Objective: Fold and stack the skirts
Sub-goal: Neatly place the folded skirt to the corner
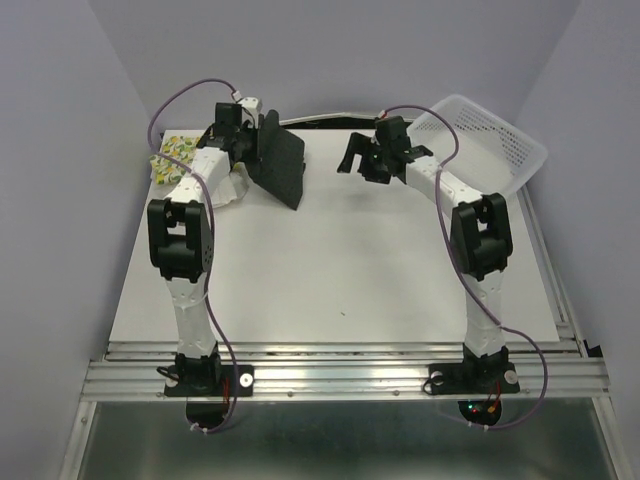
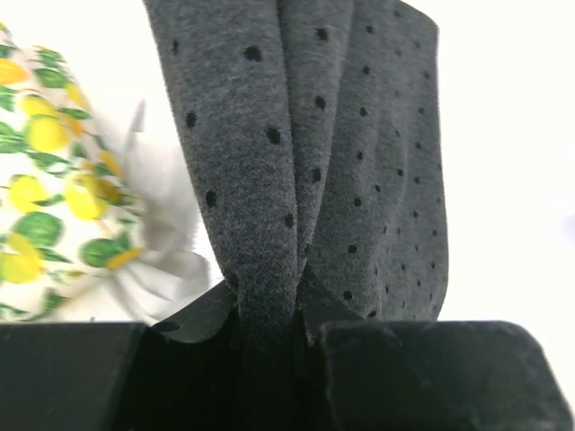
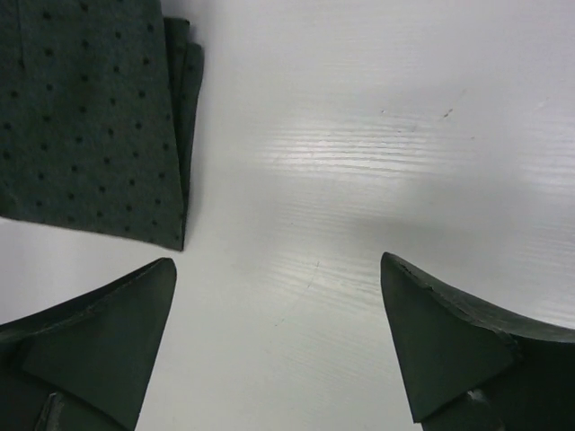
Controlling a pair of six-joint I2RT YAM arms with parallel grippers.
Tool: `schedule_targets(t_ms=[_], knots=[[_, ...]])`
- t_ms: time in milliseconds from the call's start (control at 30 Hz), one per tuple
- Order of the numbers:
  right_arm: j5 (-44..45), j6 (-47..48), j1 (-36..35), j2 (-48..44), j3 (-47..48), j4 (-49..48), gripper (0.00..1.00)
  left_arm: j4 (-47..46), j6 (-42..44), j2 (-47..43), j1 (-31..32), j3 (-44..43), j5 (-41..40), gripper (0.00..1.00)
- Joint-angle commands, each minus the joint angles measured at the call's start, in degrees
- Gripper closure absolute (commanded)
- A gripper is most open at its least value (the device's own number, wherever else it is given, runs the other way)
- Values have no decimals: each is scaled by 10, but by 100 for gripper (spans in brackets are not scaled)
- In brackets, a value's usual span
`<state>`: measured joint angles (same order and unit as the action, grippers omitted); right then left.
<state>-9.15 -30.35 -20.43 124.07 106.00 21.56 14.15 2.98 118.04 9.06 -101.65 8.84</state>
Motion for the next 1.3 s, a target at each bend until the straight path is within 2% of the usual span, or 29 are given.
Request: schedule_targets(t_ms=[0,567,833,967,1267], knots=[[-19,10,-1,-22,0,-30,0,23,26,10,-33,-77,41,100],[-33,9,-1,-12,-13,-35,0,10,13,11,-73,-180,133,100],[-34,10,-1,-14,-18,-36,0,-7,-16,-5,-85,-173,168,100],[-37,10,-1,-14,-19,-37,0,-18,-23,-17,-114,-168,189,100],[-46,5,-1,-10,-19,-42,0,-54,-53,-26,-157,-178,285,100]])
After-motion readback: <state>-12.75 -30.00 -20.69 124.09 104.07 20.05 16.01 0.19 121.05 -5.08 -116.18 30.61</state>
